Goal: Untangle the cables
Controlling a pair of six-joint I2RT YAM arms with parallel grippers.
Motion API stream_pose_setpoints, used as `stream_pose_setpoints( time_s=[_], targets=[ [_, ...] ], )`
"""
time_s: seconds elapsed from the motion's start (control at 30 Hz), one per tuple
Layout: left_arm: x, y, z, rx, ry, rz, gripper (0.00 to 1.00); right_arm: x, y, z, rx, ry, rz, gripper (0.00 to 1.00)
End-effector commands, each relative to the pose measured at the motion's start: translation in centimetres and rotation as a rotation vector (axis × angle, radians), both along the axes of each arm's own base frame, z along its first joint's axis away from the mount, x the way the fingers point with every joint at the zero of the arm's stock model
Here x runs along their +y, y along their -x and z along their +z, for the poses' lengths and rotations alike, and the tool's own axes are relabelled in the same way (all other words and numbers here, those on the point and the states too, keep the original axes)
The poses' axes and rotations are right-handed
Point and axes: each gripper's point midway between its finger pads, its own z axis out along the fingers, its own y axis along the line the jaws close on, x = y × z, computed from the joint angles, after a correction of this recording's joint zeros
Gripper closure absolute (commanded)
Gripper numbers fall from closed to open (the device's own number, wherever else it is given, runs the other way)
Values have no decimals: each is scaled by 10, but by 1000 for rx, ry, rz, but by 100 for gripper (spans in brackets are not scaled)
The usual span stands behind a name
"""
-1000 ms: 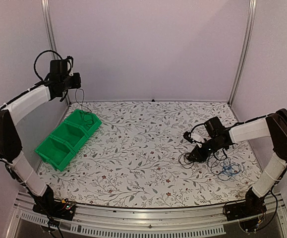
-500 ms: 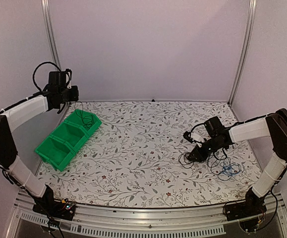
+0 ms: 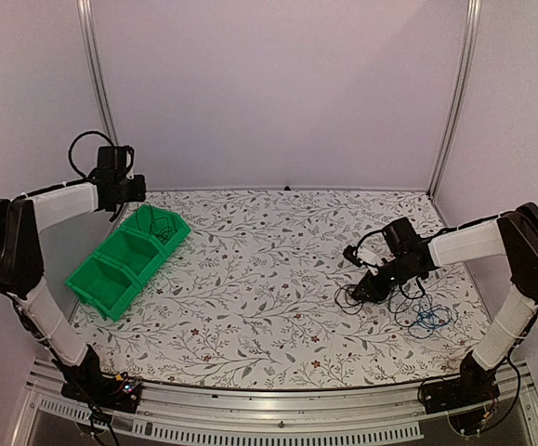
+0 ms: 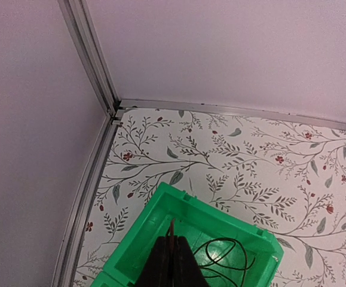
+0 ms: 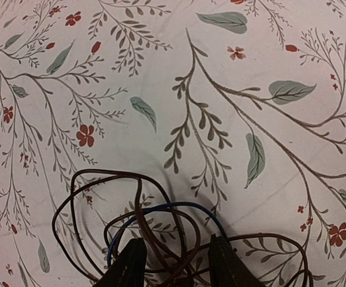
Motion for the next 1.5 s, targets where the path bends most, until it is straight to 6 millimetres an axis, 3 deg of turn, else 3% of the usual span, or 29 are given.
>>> stream_pose_setpoints(
  time_s=[0.0,0.17,0.37,0.73,1.2,1.47],
  targets=[
    [5,-20,-8,-17,33,-8,100,-23,12,-27,89,111,-50,60],
    [-11,-27,-41,44,131,-47,100,-23,12,-27,88,111,-49,60],
    [-19,-17,-75,120,202,-49,100,-23,13,-27,88,110,-49,60],
    [-10,-1,-116,242,175,5,100,-23,12,-27,88,110,-51,60],
    [-9,-12,-137,300,146,7,100,-22,12,-27,93,111,-50,60],
    [-4,-21,-115,270,116,16,99,-23,12,-27,95,113,-52,60]
  ],
)
